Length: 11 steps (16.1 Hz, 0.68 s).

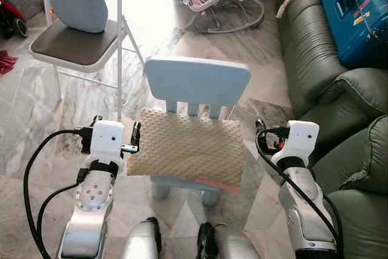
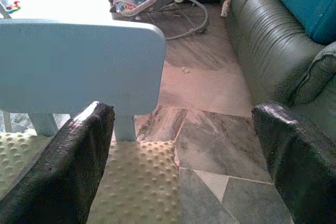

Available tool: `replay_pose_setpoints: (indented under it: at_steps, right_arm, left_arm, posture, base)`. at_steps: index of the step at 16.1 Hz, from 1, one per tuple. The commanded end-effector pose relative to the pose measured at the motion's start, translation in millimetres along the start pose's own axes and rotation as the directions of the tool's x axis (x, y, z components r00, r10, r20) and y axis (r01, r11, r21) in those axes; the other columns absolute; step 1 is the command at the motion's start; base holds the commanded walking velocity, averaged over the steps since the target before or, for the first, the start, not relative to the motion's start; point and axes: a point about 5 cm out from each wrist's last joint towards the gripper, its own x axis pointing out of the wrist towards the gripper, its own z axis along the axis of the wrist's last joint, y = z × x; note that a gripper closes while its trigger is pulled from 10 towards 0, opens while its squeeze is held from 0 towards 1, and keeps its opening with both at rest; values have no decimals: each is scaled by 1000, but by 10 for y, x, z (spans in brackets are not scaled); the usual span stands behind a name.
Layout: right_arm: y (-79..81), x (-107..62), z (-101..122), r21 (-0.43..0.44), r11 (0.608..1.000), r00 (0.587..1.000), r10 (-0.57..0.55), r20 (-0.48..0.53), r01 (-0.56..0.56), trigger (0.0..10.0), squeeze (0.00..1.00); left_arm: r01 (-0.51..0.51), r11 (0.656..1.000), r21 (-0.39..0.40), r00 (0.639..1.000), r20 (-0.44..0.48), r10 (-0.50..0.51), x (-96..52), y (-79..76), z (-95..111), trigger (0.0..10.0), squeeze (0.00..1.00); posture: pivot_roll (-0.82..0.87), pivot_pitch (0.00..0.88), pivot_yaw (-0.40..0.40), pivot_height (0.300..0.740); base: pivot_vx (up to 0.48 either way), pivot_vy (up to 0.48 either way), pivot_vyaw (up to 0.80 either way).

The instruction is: Move the pillow to the sofa

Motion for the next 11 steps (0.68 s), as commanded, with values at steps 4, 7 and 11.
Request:
replay_pose_setpoints:
  at_steps: [4, 7, 11]
  right_arm:
    - [-16, -25, 43, -6, 1000, 1000, -1, 12, 2, 10000, 0]
    - [-17, -30, 44, -7, 1000, 1000, 1, 11, -1, 10000, 0]
    - [-17, -30, 47, -9, 1000, 1000, 7, 9, -7, 10000, 0]
  left_arm:
    - [4, 1000, -7, 1000, 11, -4, -10, -10, 24, 10000, 0]
    - [5, 1000, -12, 1000, 14, -5, -13, -15, 29, 10000, 0]
    - [4, 1000, -16, 1000, 15, -4, -13, -28, 36, 10000, 0]
  posture:
    - [12, 209, -44, 740]
    - [11, 211, -45, 740]
    - [9, 214, -48, 736]
  base:
    - [0, 0, 0]
    - [0, 0, 0]
    - [0, 0, 0]
